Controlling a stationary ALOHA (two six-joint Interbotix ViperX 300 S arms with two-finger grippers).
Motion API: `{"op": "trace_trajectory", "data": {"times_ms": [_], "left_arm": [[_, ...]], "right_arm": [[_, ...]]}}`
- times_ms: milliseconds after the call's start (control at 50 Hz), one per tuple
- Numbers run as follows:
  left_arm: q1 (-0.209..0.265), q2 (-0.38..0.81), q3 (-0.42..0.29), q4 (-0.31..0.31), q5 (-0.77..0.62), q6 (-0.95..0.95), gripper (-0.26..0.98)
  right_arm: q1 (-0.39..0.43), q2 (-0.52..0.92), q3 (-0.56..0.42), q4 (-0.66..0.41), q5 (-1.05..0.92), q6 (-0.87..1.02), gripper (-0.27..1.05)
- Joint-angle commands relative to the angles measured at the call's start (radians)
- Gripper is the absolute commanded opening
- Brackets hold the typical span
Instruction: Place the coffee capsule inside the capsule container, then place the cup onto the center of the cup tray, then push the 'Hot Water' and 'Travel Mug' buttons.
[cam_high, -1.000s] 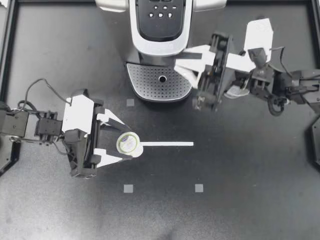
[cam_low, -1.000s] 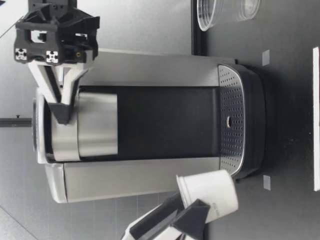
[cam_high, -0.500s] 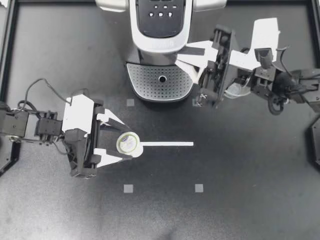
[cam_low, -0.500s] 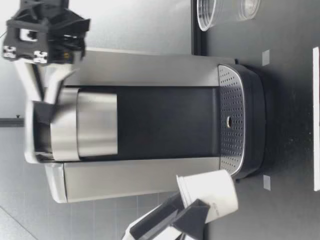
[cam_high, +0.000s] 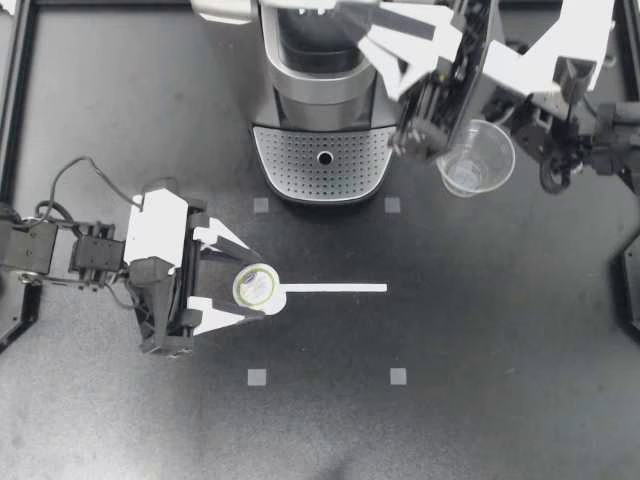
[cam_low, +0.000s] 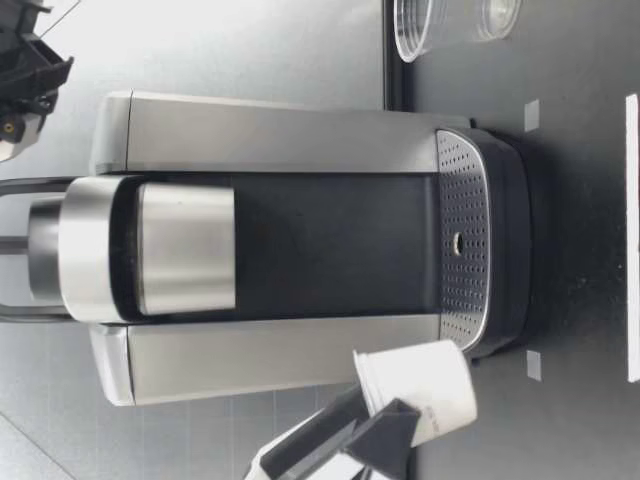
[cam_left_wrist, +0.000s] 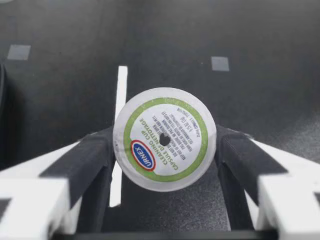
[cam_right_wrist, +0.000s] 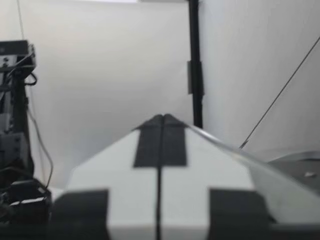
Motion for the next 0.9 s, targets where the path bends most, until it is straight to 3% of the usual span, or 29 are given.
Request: {"op": "trace_trajectory", "data": {"times_ms": [0,580,880], "left_arm": [[0.003,-0.021,-0.011,-0.002,-0.009,0.000,0.49],[0.003,-0.020,-0.020,-0.002,-0.012,-0.002,0.49],[0.003,-0.021,-0.029,-0.002,-0.014,0.000,0.49]], "right_arm": [[-0.051,-0.006,-0.031,0.006,-0.003,0.000,-0.02],[-0.235,0.018,-0.098,0.006,0.095,0.003,-0.02],[-0.275,0.021,-0.115,0.005,0.098,0.003,-0.02]]}}
